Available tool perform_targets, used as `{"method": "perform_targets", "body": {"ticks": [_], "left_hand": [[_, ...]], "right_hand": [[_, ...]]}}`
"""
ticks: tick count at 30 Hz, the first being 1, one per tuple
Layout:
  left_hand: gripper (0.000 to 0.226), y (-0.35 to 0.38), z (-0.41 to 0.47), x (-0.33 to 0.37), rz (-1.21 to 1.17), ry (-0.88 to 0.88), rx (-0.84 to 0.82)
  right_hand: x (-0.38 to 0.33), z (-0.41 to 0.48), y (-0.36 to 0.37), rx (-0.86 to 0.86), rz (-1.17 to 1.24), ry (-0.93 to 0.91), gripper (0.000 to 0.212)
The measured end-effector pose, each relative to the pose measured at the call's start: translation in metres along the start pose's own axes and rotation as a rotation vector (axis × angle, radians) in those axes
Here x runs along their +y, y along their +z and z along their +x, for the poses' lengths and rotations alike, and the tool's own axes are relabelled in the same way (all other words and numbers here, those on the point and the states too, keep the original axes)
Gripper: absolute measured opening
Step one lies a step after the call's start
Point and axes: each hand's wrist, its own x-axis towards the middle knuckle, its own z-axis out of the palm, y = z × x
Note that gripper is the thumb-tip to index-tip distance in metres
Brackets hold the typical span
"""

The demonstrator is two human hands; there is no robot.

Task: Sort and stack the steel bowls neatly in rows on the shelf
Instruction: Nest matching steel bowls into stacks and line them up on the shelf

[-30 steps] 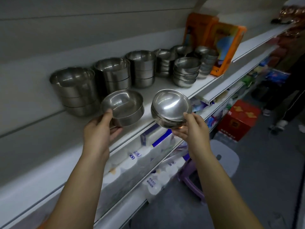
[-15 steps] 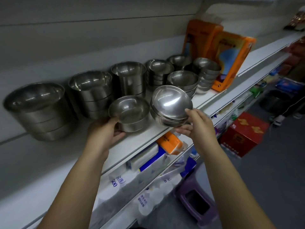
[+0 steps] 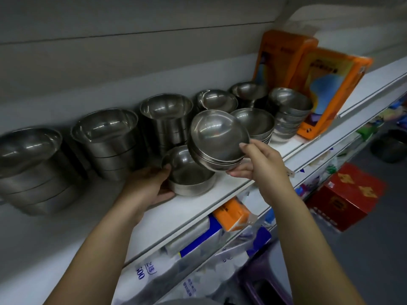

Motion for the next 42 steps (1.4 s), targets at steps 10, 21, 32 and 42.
{"method": "perform_targets", "body": {"ticks": [10,21,32,42], "left_hand": [[0.037,0.046,-0.046,0.067,0.249,0.378,0.272],[0.016,0.097,-0.036,0.077,0.161,0.338,0.350],[0.020,0.124,-0.019,0.106,-0.070,0.294,0.291],[0.027,0.140,0.041,0.145,0.261,0.335,0.432]], "right_hand": [[-0.038,0.045,-0.010,-0.338,-0.189,-0.049,0.030],[-0.067,0.064,-0.046,-0.618,-0.145,-0.089,0.049],[-0.076,0.092,-0.065,-0.569,-0.063,0.003,0.047],[-0.115,0.138,-0.082,-0.270,0.005,-0.065,0.039]]}}
